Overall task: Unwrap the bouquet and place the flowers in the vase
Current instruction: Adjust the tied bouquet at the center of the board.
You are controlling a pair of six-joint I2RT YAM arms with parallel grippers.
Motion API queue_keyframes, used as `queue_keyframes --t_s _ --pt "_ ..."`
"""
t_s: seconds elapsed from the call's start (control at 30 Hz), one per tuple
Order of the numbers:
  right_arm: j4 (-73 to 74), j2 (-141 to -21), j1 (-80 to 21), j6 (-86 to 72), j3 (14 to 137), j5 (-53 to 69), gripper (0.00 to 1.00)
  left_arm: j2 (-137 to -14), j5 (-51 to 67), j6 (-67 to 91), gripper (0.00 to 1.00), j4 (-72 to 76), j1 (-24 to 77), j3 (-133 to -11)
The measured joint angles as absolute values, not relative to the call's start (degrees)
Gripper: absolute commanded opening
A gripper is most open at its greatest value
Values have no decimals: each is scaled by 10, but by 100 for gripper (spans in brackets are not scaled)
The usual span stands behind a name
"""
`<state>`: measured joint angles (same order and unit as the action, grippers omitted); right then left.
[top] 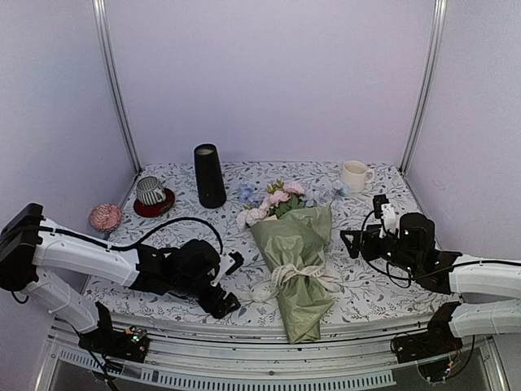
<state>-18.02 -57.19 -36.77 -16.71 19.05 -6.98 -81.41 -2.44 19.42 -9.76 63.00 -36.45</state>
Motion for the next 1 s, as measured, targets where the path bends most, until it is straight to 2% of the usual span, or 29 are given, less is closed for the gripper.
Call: queue_keyframes --t_s 0.57,1.0 --pt "-181 -567 -368 -167 184 -70 99 -841 -50 215 94 -181 639 -402" --pt "-180 -574 -368 -166 184 -70 99 -879 -43 221 87 -258 640 -477"
